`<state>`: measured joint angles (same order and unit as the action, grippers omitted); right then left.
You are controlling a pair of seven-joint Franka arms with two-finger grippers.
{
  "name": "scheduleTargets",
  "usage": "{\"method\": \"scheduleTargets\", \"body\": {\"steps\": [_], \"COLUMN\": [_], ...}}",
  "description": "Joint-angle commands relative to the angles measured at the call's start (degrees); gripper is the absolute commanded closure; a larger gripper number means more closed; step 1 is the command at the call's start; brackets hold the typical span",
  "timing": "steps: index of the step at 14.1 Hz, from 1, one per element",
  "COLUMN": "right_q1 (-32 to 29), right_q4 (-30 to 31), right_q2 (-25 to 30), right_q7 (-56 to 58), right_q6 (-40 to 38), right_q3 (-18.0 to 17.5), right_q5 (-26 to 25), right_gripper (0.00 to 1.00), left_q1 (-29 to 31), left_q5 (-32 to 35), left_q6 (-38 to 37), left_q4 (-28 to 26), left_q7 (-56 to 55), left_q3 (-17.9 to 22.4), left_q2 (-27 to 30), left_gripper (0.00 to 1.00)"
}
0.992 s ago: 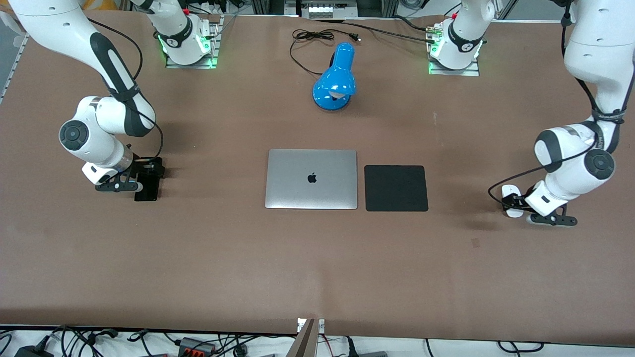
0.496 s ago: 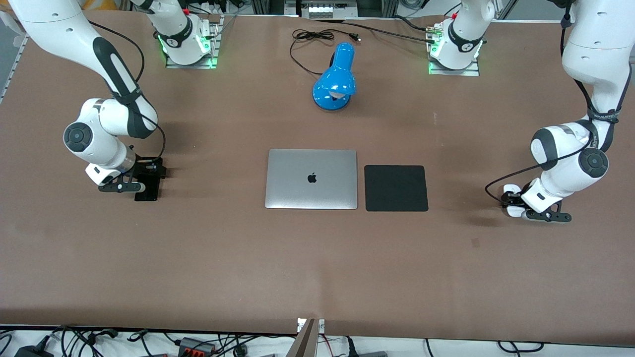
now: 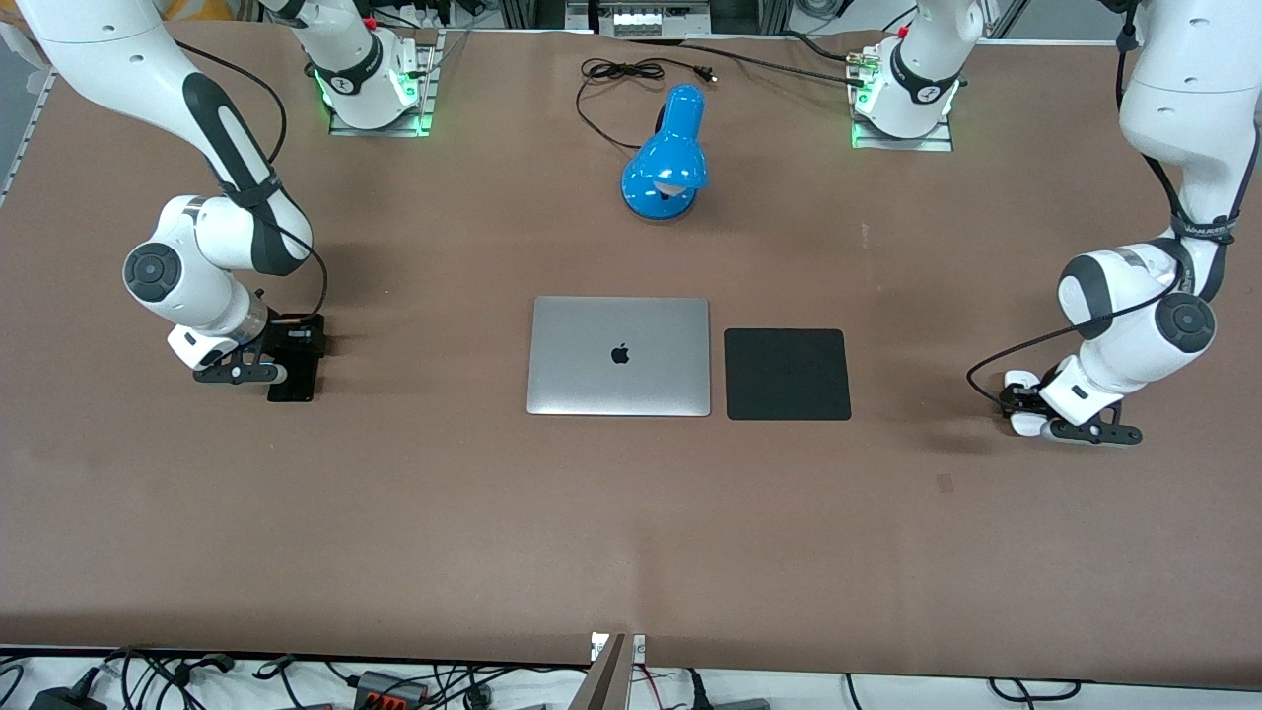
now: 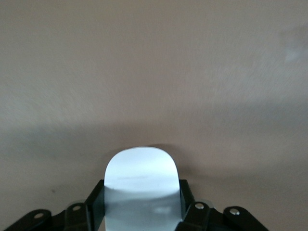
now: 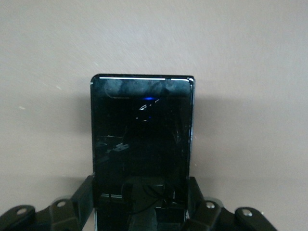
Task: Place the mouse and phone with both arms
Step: 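Carry the phone beside the laptop while the left gripper carries the mouse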
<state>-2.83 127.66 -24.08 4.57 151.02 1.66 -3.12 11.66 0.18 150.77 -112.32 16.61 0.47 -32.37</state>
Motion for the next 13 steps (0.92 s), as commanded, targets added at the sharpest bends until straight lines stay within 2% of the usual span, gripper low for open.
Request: {"method": "scheduleTargets", "body": {"steps": [1,3,5,7,8,10,13], "right_q1": [1.0,1.9,3.7,4.0,4.4,7.1,10.9], "right_q4": [-0.2,-1.8,-3.5,-4.0,-4.1,-4.5,-6.6], "right_q2": [5.3,5.5,5.0,4.1,3.6,1.5,-1.8], "right_q7": [-0.9,-5.5,-10.1,-16.7,-19.6,-21.6,-24.4], "right_q6": [-4.1,-5.9,-6.3,-6.3,-6.3,-5.9,-5.4], "right_q3": [-4.7,-7.4,-9.3,-13.2,-13.9,-14.1,-14.1], "right_q5": [0.7,0.7,0.7,0.7,0.6,0.5,0.6], "right_gripper": [1.0,1.0,1.0,1.0,1.0,1.0,1.0], "left_q1": [0.4,0.2,0.0,-0.1,-0.1,-0.1,-0.1], "left_q5": [0.1,0.1,0.0,0.0,0.0,0.0,0.8], "left_q6": [-4.1,-11.8,-23.6,-33.6,-37.5,-41.3,-41.3], "left_q4": [0.7,3.2,9.0,15.3,17.3,18.9,18.5], "left_q7": [2.5,2.9,2.5,0.7,-1.5,-4.4,-17.2], "left_q3": [-0.5,-0.5,-1.0,-3.2,-4.9,-9.7,-17.4], "left_q2": [4.1,7.2,9.0,9.6,9.8,10.7,11.3], "left_gripper": [0.57,0.57,0.57,0.57,0.57,0.57,0.57]}}
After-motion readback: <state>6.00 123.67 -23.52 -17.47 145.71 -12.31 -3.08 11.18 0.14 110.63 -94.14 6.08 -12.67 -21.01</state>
